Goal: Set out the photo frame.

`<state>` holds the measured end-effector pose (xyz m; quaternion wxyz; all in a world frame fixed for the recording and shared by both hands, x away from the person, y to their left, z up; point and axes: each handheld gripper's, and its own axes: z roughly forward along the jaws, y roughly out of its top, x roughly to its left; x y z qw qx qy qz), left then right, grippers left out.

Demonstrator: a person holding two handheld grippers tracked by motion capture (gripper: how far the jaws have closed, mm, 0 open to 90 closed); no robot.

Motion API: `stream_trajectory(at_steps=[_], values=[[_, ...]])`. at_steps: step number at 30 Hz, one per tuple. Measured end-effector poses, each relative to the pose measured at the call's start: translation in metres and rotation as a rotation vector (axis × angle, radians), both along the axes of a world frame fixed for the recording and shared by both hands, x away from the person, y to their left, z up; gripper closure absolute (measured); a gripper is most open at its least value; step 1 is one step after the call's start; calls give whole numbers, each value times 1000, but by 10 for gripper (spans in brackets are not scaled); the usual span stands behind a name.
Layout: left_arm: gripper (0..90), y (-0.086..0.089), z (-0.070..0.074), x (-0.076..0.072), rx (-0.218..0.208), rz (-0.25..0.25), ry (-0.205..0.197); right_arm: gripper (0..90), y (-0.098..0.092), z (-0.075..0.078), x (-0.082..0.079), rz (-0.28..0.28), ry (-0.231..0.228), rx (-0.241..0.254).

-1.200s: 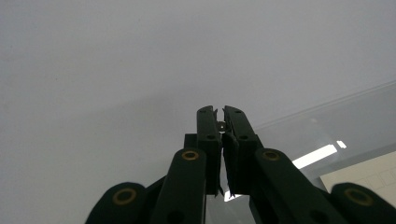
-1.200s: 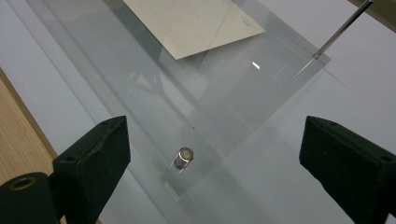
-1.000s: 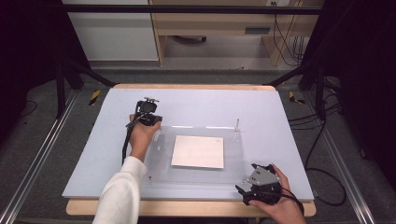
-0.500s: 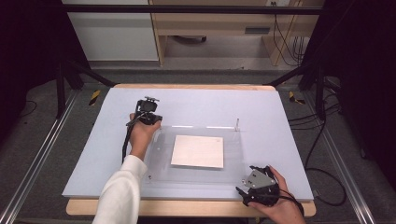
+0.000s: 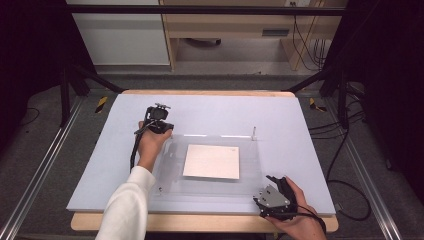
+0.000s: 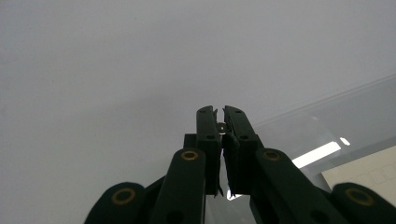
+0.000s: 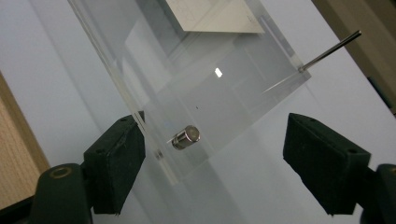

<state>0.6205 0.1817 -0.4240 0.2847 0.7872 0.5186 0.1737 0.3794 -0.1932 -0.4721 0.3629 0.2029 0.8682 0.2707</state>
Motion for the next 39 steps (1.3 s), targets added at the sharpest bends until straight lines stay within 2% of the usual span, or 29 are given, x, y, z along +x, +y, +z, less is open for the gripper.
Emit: stream_trajectory(at_steps=[6,14,21,23,25,33,35,37,38,39], values=[[841,1,0,-1,14,-24,-10,251,6,0,0,28,-18,-19],[841,2,-1,0,7,-24,-11,284,5,0,3,13,-17,-9],[840,3,-1,1,-5,-31,-5,371,7,0,4,25,15,4],[838,3,-1,1,-5,-34,-3,453,9,0,4,29,45,12],[838,4,-1,0,-6,-36,-2,490,9,0,5,31,55,8],[834,5,-1,2,-9,-40,-1,497,9,1,6,24,54,19],[795,5,-1,1,-3,-41,-3,503,9,2,6,23,54,13],[749,7,1,0,-8,-34,-32,506,10,1,7,23,57,9],[728,7,1,0,-8,-34,-32,506,10,1,7,23,55,6],[709,10,4,-3,-17,-45,-59,506,10,1,7,21,58,7]])
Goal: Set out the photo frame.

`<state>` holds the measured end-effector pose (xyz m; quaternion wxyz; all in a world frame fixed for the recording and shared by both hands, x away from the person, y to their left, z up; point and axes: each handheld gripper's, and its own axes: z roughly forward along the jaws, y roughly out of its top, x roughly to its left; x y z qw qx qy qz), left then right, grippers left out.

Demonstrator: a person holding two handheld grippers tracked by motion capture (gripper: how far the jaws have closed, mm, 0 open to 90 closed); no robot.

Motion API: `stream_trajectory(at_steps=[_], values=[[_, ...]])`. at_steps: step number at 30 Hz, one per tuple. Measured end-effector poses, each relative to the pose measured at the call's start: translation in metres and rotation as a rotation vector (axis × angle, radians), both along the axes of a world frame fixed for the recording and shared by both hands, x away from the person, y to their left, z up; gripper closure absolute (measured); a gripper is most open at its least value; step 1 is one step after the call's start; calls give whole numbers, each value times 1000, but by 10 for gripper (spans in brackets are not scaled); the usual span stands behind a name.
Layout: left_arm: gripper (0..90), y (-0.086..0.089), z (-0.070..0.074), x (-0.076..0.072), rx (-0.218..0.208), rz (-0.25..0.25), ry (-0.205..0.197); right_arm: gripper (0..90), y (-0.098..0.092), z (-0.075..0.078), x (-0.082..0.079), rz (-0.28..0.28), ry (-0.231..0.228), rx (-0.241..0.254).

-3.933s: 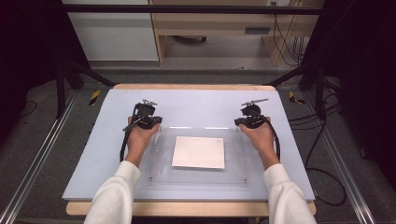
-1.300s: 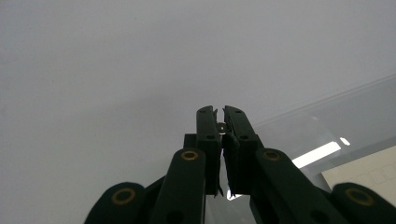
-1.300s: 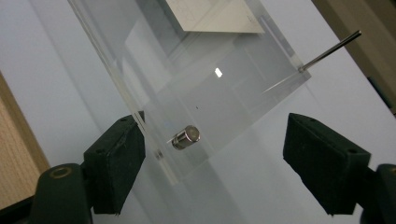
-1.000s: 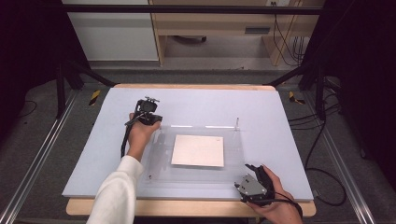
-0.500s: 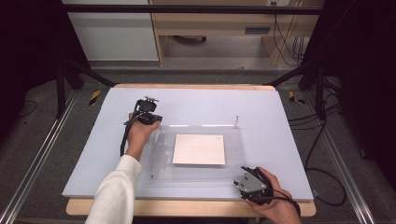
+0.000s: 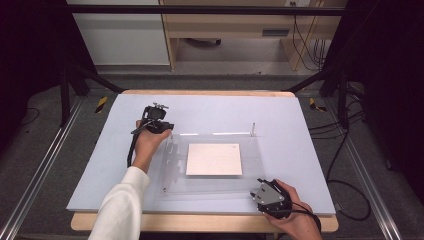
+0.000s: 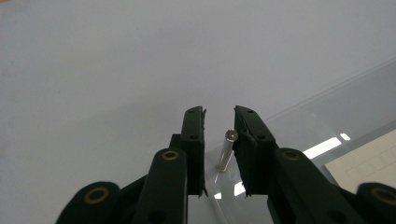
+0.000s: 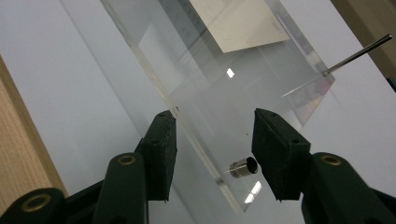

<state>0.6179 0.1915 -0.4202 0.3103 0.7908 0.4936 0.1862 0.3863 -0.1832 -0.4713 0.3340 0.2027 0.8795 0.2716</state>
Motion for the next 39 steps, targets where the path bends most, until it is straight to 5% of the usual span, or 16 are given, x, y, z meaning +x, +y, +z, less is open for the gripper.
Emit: stream_trajectory(at_steps=[7,12,17,18,20,22,30,37,39], values=[[527,2,13,-16,20,-28,-95,517,0,1,1,-7,-4,1],[472,1,22,-43,57,-81,-187,517,0,0,2,-13,0,-1],[396,-3,25,-79,88,-172,-263,518,1,0,3,-11,-1,-4],[382,-8,25,-97,99,-228,-289,519,1,1,3,-14,-4,-8],[364,-10,24,-108,113,-267,-312,519,1,1,3,-15,-5,-8],[303,-17,19,-133,129,-353,-329,519,1,0,4,-15,-3,-10],[143,-26,-6,-187,244,-528,-323,522,1,1,3,-22,-8,-5],[124,-29,-14,-213,268,-603,-333,524,2,2,3,-25,-9,-2],[130,-32,-17,-223,327,-637,-358,523,2,2,3,-26,-8,-4]])
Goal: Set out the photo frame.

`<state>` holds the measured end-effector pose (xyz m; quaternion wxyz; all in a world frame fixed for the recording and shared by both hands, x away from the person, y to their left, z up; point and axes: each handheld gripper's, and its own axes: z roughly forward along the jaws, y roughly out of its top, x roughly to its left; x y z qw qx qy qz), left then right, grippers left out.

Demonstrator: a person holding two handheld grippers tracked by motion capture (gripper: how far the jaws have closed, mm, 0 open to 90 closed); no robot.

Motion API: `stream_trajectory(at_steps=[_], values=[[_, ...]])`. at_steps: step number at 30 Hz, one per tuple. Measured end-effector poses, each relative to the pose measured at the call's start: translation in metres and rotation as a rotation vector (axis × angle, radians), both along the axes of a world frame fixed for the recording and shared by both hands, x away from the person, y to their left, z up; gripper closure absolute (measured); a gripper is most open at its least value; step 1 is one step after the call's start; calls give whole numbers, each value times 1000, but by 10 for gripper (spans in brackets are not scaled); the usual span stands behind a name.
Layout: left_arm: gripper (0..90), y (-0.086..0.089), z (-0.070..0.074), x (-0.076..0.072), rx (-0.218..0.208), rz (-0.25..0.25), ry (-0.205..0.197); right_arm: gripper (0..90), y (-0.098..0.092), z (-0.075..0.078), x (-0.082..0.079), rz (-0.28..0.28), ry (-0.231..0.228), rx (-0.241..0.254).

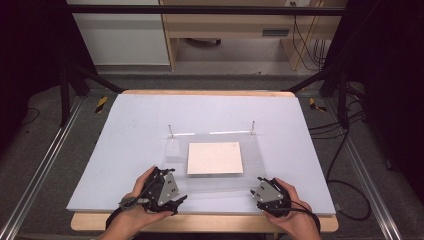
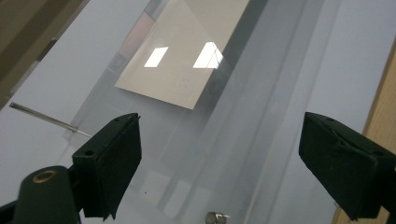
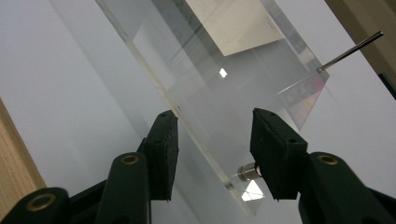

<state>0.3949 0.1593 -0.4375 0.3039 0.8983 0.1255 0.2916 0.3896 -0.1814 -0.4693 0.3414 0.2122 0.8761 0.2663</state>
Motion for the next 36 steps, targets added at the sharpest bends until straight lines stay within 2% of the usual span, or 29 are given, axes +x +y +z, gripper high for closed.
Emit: stream_trajectory(at_steps=[1,3,5,6,8,10,16,23,29,32,36], values=[[132,0,0,0,0,0,0,523,0,0,0,0,0,0],[143,-3,-5,-5,51,-27,-23,523,0,1,0,-1,5,-1],[151,-4,-8,-6,70,-30,-28,523,0,1,0,0,2,2],[152,-4,-8,-6,70,-30,-28,523,0,1,0,0,2,2],[159,-7,-12,-4,102,-26,-39,523,0,1,0,-4,1,3],[170,-7,-13,-3,105,-22,-42,523,0,1,0,-5,2,5],[199,-12,-20,1,166,-7,-72,523,0,2,0,-8,2,7],[305,-14,-24,7,175,10,-87,522,0,2,0,-12,2,12],[418,-14,-23,4,147,5,-83,523,0,4,0,-12,-3,24],[441,-14,-21,4,149,8,-81,523,-1,5,1,-10,-8,30],[460,-14,-18,3,130,16,-80,523,-2,7,1,-9,-16,46]])
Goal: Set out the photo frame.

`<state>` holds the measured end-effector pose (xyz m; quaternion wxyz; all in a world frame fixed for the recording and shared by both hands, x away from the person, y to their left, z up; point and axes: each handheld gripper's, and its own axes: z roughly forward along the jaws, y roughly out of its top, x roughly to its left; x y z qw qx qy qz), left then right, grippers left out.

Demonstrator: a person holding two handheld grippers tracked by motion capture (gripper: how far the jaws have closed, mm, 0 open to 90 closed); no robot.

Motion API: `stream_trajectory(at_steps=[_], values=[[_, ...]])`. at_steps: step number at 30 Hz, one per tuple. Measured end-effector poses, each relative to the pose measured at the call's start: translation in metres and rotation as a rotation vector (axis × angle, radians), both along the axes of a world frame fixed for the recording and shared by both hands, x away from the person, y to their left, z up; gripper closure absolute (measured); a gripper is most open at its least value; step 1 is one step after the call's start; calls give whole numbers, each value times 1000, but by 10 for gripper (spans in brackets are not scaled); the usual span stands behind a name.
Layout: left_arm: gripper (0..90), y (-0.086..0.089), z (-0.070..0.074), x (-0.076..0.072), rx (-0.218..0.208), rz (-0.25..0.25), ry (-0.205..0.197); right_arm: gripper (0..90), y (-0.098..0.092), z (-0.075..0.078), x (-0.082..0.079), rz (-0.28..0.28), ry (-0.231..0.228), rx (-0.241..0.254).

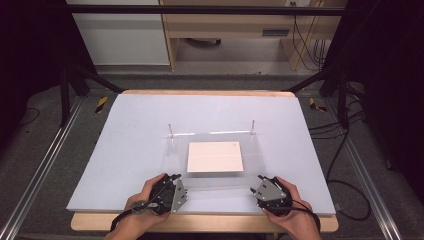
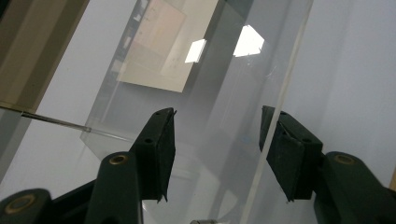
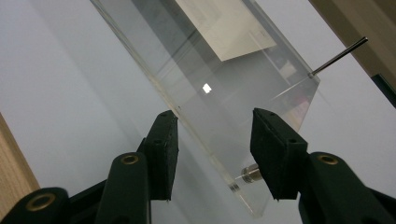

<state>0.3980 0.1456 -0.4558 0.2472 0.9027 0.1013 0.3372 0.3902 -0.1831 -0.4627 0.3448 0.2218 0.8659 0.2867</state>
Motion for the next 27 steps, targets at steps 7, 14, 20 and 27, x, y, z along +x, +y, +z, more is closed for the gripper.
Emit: stream_trajectory(at_steps=[7,14,20,27], values=[[546,3,4,0,-4,14,-4,523,1,3,1,9,-13,29],[567,3,5,0,2,19,-11,514,1,3,2,13,-13,42],[567,4,5,2,-4,24,-9,447,-1,2,3,5,-21,48],[569,3,4,3,9,25,-4,425,-8,-7,11,-21,-32,-7]])
